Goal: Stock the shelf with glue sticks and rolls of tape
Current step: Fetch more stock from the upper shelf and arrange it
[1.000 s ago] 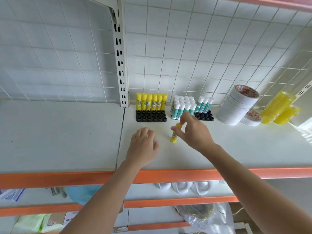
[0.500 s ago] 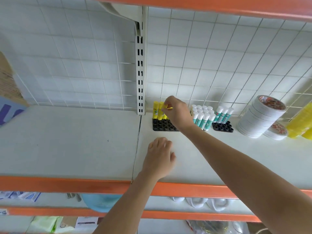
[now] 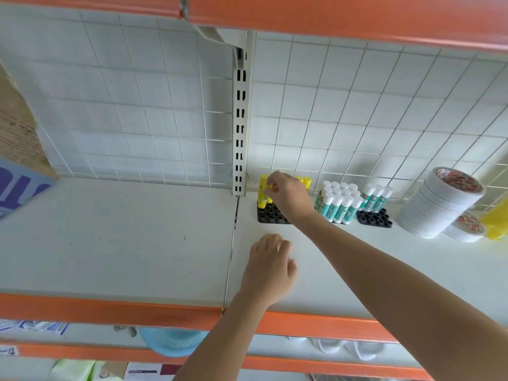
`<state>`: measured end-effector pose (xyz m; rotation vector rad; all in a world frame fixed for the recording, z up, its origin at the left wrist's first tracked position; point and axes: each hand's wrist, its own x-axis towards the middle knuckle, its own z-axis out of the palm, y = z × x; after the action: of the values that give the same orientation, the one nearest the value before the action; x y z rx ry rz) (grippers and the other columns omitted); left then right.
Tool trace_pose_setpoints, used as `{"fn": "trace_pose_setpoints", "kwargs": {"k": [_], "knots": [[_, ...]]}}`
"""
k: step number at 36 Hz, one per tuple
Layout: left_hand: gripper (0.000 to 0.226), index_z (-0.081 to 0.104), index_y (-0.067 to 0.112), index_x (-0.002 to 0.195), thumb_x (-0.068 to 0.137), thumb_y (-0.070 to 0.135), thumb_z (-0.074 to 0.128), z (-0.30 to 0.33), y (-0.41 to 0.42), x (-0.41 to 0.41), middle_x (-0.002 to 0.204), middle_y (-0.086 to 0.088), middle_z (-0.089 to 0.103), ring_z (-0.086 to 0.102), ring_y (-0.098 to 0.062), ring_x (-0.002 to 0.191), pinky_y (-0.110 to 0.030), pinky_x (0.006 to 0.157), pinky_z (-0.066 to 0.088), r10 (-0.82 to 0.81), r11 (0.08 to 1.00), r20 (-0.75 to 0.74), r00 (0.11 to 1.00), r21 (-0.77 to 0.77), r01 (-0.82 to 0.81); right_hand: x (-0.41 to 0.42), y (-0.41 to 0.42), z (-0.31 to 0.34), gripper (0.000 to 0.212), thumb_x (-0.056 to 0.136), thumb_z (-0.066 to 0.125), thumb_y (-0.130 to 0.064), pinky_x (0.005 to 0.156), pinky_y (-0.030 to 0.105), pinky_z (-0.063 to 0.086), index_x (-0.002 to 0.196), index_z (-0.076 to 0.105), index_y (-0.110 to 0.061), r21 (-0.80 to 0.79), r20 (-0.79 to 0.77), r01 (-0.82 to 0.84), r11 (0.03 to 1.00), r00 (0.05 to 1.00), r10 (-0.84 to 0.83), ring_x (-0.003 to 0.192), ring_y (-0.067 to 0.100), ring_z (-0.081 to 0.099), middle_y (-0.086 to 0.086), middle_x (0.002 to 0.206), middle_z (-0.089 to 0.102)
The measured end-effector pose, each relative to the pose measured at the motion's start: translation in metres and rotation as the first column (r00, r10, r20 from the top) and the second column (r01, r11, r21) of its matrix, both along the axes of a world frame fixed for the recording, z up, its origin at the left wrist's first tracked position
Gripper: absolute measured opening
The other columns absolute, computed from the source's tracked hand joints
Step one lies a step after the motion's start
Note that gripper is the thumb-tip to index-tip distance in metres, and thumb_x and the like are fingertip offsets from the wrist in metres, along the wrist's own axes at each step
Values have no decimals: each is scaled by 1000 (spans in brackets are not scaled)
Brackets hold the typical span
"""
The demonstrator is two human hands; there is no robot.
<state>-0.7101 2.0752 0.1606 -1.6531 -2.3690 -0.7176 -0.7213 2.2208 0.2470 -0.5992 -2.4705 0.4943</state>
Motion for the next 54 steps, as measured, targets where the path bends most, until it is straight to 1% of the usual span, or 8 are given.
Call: {"fn": "trace_pose_setpoints", "kwargs": {"k": [11,17,20,24,29,34,39,54], "knots": [[29,59,16,92,78,33,39,1,1,0,95,-1,57,55,-24,94,-35,79,50,-7,999,5,1000,32,7,3,-1,-3,28,65,61,11,46,31,49,87,71,-3,379,51,-53,924,998,36,66,32,63,9,85,67],[32,60,15,92,78,34,38,2,-1,0,95,-2,57,56,-26,94,-37,80,50,-7,1000,30,1000,15,7,12,-7,2,50,72,51,10,69,42,53,117,66,-5,319,206,-84,944,978,17,92,38,62,12,114,65],[32,58,15,92,79,34,36,4,0,0,96,-3,56,55,-28,97,-40,81,49,-8,1000,56,998,-17,9,23,-10,5,65,84,44,3,93,42,47,147,39,-16,254,363,-104,962,932,5,126,31,45,2,151,38],[32,58,14,91,80,32,35,8,-1,0,97,-4,57,55,-28,97,-40,83,48,-22,999,84,996,-47,26,36,-23,8,69,95,39,-7,112,41,30,155,9,-21,218,501,-107,970,865,-18,144,28,22,-2,162,9],[30,62,13,92,78,30,41,13,-3,-2,91,-4,59,60,-28,90,-38,77,51,-21,993,45,999,-119,26,61,-40,11,57,98,41,-18,114,40,26,152,24,-21,164,503,-42,986,863,-47,143,25,24,4,156,30],[35,48,8,123,96,28,37,33,-2,3,124,-10,47,42,-31,120,-39,96,34,-43,925,-10,999,-379,36,104,-53,29,46,100,41,-28,103,39,38,146,36,-26,144,441,29,989,893,-90,132,24,40,4,142,47],[33,50,6,119,97,27,38,78,-1,15,125,-13,46,44,-31,117,-41,92,40,-57,828,28,998,-558,62,151,-56,58,46,100,41,-36,104,39,37,146,36,-29,174,428,50,983,895,-121,134,22,38,-1,146,43],[18,59,28,95,96,36,43,270,-68,147,90,10,62,55,-15,82,-29,64,39,-36,990,-124,992,-138,18,298,-95,166,37,88,48,-37,62,31,52,118,64,-21,430,-160,9,903,985,67,91,22,64,-3,97,67]]}}
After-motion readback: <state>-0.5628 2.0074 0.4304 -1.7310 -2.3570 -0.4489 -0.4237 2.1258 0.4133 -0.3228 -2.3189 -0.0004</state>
